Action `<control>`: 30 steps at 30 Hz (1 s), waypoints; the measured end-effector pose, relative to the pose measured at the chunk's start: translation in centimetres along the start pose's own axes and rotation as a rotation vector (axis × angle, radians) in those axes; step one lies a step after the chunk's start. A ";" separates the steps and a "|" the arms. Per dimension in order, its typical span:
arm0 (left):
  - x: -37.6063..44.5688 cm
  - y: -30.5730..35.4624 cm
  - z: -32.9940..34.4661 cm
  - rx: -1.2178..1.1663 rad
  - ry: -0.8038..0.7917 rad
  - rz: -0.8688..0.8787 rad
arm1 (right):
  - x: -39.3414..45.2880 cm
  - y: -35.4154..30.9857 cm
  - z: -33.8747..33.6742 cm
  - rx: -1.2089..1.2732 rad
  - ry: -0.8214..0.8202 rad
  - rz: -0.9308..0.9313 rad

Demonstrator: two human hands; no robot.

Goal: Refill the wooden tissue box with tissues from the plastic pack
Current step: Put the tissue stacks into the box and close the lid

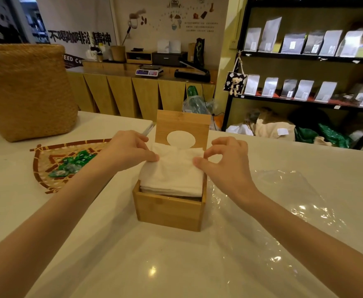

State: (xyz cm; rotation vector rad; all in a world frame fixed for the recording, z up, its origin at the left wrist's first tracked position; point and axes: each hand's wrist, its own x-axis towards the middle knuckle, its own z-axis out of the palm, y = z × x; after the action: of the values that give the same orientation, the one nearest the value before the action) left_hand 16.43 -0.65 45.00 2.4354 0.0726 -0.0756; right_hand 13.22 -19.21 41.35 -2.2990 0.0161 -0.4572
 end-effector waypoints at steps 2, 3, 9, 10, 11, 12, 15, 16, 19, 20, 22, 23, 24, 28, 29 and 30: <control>0.0 0.0 0.0 0.052 -0.023 0.015 | -0.3 -0.1 0.1 -0.062 -0.030 -0.008; -0.1 -0.1 0.0 0.073 -0.038 0.020 | -0.4 0.0 0.0 -0.085 -0.053 -0.003; -0.5 -0.7 0.6 0.349 -0.006 0.138 | -0.3 -0.8 -0.1 -0.283 -0.174 0.002; -0.4 -0.6 0.7 0.392 -0.004 0.146 | -0.3 -1.0 -0.1 -0.334 -0.181 -0.012; -0.4 -0.6 0.8 0.433 -0.002 0.155 | -0.2 -1.3 -0.1 -0.388 -0.190 -0.025; -0.5 -0.5 0.9 0.477 -0.005 0.163 | 0.0 -1.4 -0.1 -0.449 -0.207 -0.038; -0.6 -0.4 1.5 0.623 -0.023 0.187 | 0.4 -2.2 0.2 -0.635 -0.288 -0.067; -0.7 -0.4 1.7 0.671 -0.021 0.192 | 0.4 -2.4 0.4 -0.680 -0.304 -0.075; -0.8 -0.2 2.6 0.755 0.021 0.199 | 0.4 -2.9 1.0 -0.774 -0.308 -0.083; -0.8 -0.2 2.8 0.768 0.043 0.200 | 0.3 -3.0 1.2 -0.811 -0.295 -0.086; -0.9 0.0 3.2 0.799 0.090 0.205 | 0.2 -3.2 1.5 -0.889 -0.267 -0.107; -0.9 -0.1 3.4 0.828 0.120 0.212 | 0.1 -3.4 1.6 -0.918 -0.255 -0.122; -1.0 -0.1 3.5 0.861 0.157 0.223 | 0.1 -3.4 1.7 -0.934 -0.234 -0.144; -1.4 -0.3 2.6 0.770 0.168 0.285 | 0.3 -2.6 1.1 -0.788 -0.241 -0.110; -1.6 -0.3 2.0 0.709 0.071 0.274 | 0.5 -2.4 0.8 -0.669 -0.331 -0.045; -1.7 -0.2 1.4 0.672 -0.050 0.245 | 0.6 -2.3 0.5 -0.564 -0.441 0.027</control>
State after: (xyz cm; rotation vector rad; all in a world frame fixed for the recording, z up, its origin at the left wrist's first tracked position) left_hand 14.66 -1.42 43.93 3.0867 -0.3241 -0.0564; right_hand 13.62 -17.35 42.90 -2.9035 -0.0473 0.0982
